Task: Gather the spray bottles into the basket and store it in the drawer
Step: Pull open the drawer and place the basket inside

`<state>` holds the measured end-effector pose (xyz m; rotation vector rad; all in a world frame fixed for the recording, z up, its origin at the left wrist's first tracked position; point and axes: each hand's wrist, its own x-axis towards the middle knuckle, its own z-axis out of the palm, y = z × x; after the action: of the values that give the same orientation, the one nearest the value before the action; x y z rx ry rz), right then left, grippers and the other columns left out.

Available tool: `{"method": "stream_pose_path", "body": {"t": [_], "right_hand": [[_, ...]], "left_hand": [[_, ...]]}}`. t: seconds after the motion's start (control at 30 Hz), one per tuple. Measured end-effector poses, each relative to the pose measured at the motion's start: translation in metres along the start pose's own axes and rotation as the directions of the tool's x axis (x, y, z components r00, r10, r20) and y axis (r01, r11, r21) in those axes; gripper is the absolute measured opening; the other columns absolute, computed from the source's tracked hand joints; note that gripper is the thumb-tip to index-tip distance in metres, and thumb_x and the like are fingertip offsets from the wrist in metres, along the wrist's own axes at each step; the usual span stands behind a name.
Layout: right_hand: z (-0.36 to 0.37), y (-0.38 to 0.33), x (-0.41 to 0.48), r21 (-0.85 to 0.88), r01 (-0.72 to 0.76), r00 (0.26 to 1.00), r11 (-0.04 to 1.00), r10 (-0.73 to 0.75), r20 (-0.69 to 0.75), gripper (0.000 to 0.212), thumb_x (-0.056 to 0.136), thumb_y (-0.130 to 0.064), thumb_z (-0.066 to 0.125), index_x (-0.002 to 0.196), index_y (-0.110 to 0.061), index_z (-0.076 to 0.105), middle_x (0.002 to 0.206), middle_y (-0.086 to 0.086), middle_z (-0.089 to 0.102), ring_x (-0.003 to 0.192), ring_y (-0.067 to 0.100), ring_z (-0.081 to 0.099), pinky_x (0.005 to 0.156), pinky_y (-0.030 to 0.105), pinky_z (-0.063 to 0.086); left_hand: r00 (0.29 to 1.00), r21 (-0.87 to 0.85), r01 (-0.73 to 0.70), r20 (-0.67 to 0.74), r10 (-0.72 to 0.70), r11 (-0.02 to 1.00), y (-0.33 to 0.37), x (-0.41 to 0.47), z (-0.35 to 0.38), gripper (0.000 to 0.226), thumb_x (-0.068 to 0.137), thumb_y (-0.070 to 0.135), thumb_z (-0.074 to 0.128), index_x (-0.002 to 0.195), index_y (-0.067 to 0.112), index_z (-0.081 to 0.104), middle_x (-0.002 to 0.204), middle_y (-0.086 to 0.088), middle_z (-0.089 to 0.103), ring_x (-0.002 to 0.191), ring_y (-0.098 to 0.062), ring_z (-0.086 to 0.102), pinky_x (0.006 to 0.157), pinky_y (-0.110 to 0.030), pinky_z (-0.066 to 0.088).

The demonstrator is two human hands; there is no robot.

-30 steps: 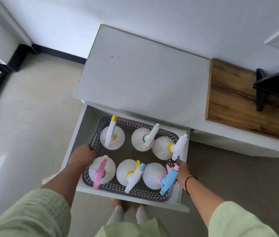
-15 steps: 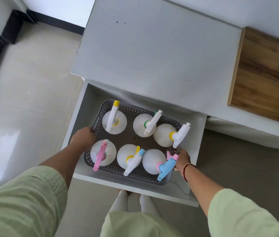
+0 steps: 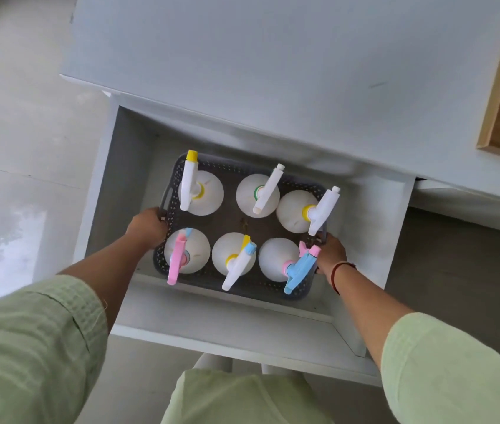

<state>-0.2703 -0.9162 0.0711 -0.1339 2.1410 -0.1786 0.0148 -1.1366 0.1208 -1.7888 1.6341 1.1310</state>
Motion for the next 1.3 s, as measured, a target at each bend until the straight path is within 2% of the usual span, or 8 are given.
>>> {"method": "stream_pose_path", "body": {"t": [0.1,0.27,0.6,0.73,0.83,0.93,1.1,1.3], "right_hand": [[0.007,0.003,0.010,-0.065,0.022,1.000,0.998,-0.023,-0.019,0.030,0.086,-0.040,0.059,0.101,-0.015,0.066,0.104,0.010,0.072,0.096,0.032,0.068,0.081,0.032,0.052],[0.008,0.006,0.015,-0.051,0.015,0.998,0.999,-0.018,-0.056,0.028,0.095,-0.021,0.048,0.113,-0.004,0.060,0.116,0.021,0.065,0.109,0.039,0.060,0.091,0.038,0.047],[0.017,0.007,0.028,0.008,0.033,0.996,0.999,-0.033,-0.080,0.028,0.096,-0.022,0.047,0.113,-0.004,0.061,0.118,0.019,0.065,0.109,0.037,0.061,0.088,0.034,0.046],[0.016,0.007,0.022,0.056,0.037,0.997,0.998,-0.033,-0.067,0.030,0.095,-0.024,0.048,0.117,-0.007,0.059,0.120,0.017,0.065,0.111,0.036,0.060,0.096,0.040,0.049],[0.013,0.005,0.008,0.116,-0.013,1.000,0.993,0.012,0.009,0.041,0.090,-0.032,0.056,0.126,-0.014,0.049,0.125,0.013,0.062,0.110,0.034,0.062,0.094,0.047,0.052],[0.006,0.001,-0.016,0.197,-0.062,0.998,0.979,0.060,0.014,0.059,0.090,-0.032,0.056,0.142,-0.016,0.032,0.136,0.014,0.054,0.118,0.034,0.057,0.101,0.047,0.047],[-0.015,0.000,-0.069,0.230,-0.024,0.997,0.973,0.039,-0.062,0.058,0.094,-0.029,0.052,0.145,-0.014,0.028,0.138,0.015,0.051,0.125,0.032,0.051,0.106,0.038,0.040],[-0.031,0.008,-0.136,0.014,0.103,0.994,0.995,-0.103,-0.029,0.059,0.092,-0.037,0.055,0.142,-0.012,0.035,0.136,0.015,0.049,0.122,0.030,0.052,0.102,0.038,0.044]], "left_hand": [[1.000,-0.003,-0.001,0.005,0.001,1.000,0.001,0.017,0.011,0.034,0.092,0.011,0.047,0.122,0.003,0.058,0.118,-0.027,0.062,0.104,-0.044,0.061,0.093,-0.049,0.052],[1.000,-0.012,-0.010,0.015,0.010,1.000,0.001,0.031,0.027,0.037,0.091,0.010,0.046,0.126,0.005,0.056,0.120,-0.028,0.062,0.105,-0.045,0.061,0.094,-0.049,0.052],[1.000,-0.046,-0.014,0.019,0.014,0.999,-0.004,0.050,0.041,0.037,0.091,0.012,0.048,0.126,0.009,0.056,0.120,-0.024,0.062,0.105,-0.043,0.061,0.094,-0.049,0.052],[1.000,-0.039,-0.024,0.017,0.025,0.999,-0.006,0.049,0.044,0.039,0.092,0.014,0.047,0.130,0.009,0.052,0.123,-0.024,0.060,0.106,-0.044,0.060,0.095,-0.050,0.051],[1.000,0.004,0.018,0.010,-0.018,1.000,-0.006,0.036,0.042,0.046,0.092,0.015,0.050,0.136,0.006,0.041,0.128,-0.026,0.054,0.113,-0.045,0.054,0.099,-0.048,0.047],[0.992,0.028,0.028,-0.120,-0.024,0.999,-0.009,0.013,0.036,0.058,0.091,0.015,0.053,0.143,0.003,0.030,0.141,-0.029,0.035,0.127,-0.048,0.040,0.108,-0.051,0.034],[0.957,0.136,-0.134,-0.239,0.164,0.982,-0.010,-0.057,0.017,0.057,0.092,0.019,0.053,0.142,0.006,0.030,0.146,-0.024,0.029,0.131,-0.047,0.033,0.107,-0.058,0.031],[0.883,0.384,-0.401,-0.080,0.462,0.832,-0.039,-0.133,0.015,0.080,0.085,0.061,0.043,0.147,0.013,0.025,0.155,-0.019,0.021,0.140,-0.040,0.026,0.114,-0.057,0.020]]}}
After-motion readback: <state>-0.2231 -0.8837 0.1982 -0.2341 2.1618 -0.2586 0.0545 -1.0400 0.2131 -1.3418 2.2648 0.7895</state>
